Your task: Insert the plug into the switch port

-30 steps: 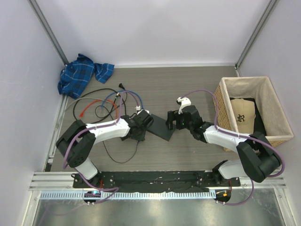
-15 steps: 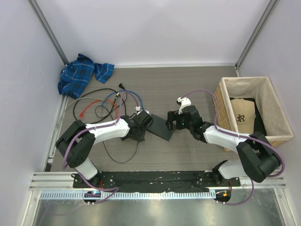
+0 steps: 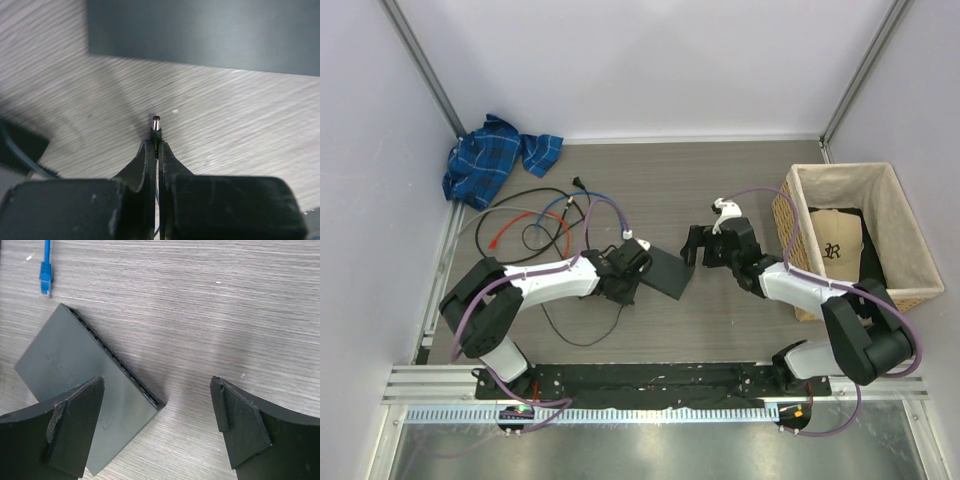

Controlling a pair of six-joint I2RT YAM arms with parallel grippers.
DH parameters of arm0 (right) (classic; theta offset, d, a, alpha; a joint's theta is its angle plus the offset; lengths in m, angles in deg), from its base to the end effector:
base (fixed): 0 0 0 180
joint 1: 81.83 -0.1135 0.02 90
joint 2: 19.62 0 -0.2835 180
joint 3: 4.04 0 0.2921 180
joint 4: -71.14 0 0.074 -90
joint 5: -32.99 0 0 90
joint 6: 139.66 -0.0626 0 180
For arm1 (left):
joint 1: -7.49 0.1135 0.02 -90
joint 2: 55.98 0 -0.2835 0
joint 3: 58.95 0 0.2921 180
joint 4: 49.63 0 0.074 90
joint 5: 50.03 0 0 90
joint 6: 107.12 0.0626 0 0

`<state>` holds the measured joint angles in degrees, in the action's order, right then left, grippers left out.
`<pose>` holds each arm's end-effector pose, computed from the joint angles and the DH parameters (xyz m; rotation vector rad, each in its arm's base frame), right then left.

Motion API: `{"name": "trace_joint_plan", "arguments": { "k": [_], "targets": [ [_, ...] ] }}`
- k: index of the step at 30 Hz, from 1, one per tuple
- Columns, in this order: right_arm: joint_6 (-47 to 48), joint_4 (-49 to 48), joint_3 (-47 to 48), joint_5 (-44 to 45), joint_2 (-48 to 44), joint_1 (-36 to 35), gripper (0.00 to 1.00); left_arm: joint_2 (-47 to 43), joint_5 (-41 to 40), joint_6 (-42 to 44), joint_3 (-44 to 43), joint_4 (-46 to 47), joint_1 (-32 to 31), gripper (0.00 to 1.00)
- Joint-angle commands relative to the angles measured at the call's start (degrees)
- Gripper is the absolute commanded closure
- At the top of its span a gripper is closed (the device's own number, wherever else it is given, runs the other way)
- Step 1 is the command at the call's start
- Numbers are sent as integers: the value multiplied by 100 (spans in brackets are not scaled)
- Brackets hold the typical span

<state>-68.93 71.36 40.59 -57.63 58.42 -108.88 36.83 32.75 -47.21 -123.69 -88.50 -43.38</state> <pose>0.2836 0.1456 0.1544 -0.1554 2.1913 0.4739 0.2238 -0.2626 0.1340 0.4604 2.7070 -0.2319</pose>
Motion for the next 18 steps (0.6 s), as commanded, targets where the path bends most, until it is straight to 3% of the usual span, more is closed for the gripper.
{"name": "trace_joint_plan", "arguments": {
  "k": [1, 13, 18],
  "targets": [
    [-235, -470, -8, -499, 237, 59, 4, -141, 423, 433, -47, 706, -54, 100],
    [-367, -392, 133, -1457, 651, 59, 6, 623, 442, 442, -495, 962, -98, 100],
    [-508, -400, 54, -1914, 695, 59, 7, 860, 432, 591, -714, 998, 165, 100]
  ]
}}
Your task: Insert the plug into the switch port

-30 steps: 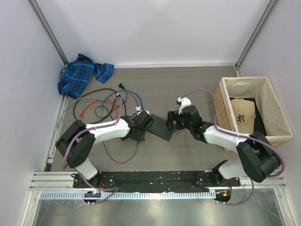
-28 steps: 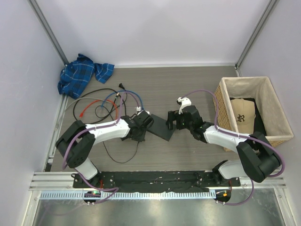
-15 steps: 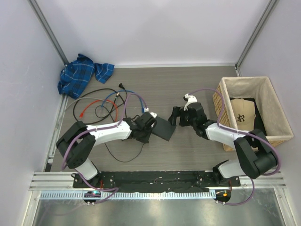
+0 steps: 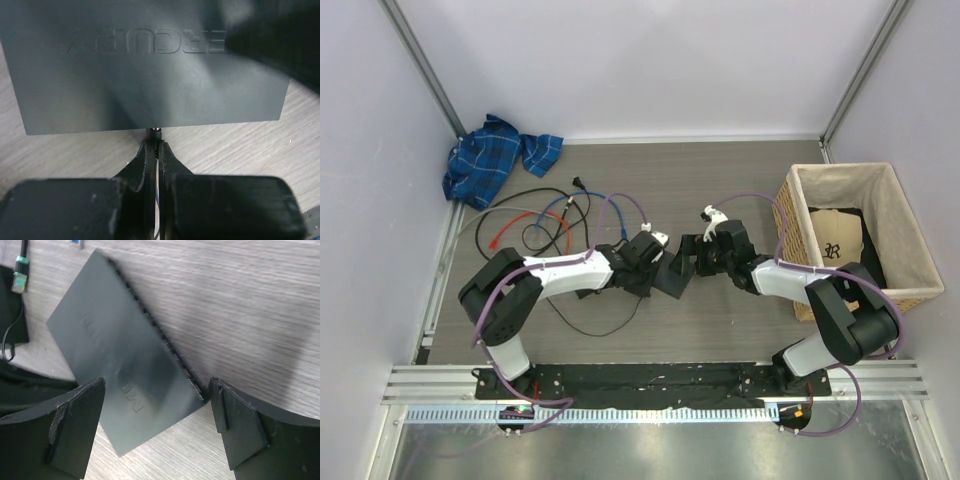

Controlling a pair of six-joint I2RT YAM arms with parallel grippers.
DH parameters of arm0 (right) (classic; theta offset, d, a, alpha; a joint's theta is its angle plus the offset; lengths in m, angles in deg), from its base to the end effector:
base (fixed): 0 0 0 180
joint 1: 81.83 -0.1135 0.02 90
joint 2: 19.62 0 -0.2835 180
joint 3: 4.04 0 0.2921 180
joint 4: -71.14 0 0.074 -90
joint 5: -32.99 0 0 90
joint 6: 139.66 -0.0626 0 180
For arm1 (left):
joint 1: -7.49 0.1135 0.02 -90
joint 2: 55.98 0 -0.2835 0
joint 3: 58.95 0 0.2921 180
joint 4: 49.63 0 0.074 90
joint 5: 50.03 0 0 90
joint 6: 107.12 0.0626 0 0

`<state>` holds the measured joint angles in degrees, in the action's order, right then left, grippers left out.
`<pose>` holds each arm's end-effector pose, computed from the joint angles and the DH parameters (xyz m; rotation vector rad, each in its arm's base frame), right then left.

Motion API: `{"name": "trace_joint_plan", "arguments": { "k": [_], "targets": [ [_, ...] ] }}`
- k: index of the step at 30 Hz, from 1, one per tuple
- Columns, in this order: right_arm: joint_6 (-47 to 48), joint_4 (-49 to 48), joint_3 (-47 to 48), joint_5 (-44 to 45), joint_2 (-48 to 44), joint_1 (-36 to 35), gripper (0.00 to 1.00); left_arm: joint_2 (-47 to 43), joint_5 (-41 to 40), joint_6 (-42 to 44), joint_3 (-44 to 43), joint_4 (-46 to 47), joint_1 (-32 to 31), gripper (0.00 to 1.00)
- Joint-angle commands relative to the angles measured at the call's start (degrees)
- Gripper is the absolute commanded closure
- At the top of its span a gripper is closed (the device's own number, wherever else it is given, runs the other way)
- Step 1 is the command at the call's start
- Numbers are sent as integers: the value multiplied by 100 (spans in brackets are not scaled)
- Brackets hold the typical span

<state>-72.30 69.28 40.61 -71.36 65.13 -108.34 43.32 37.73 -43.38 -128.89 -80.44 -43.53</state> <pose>0.2823 0.1582 0.1243 -0.2195 2.3094 0.7323 0.2462 -0.3003 0.1316 0.5614 2.6229 -0.4052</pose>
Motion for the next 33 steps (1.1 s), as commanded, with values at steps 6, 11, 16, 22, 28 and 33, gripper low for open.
{"name": "trace_joint_plan", "arguments": {
  "k": [6, 11, 16, 22, 28, 33],
  "targets": [
    [-689, -710, -387, -1008, -2, -48, 9, 405, -93, 630, -449, 217, 690, 100],
    [-699, -747, -520, -737, -90, -39, 10, 239, 118, 1105, -521, 50, 726, 100],
    [-584, -518, -388, -192, -257, 118, 10, -271, 189, 1360, -72, 50, 550, 100],
    [-892, -887, -310, -533, -170, 619, 10, -526, 382, 1650, 227, 68, 190, 100],
    [-1050, -1159, -46, -1052, 384, 673, 10, -333, 417, 1966, 26, 129, 163, 100],
    [-1129, -1265, 78, -1193, 727, 673, 10, -158, 339, 2178, -229, 51, 163, 100]
  ]
}}
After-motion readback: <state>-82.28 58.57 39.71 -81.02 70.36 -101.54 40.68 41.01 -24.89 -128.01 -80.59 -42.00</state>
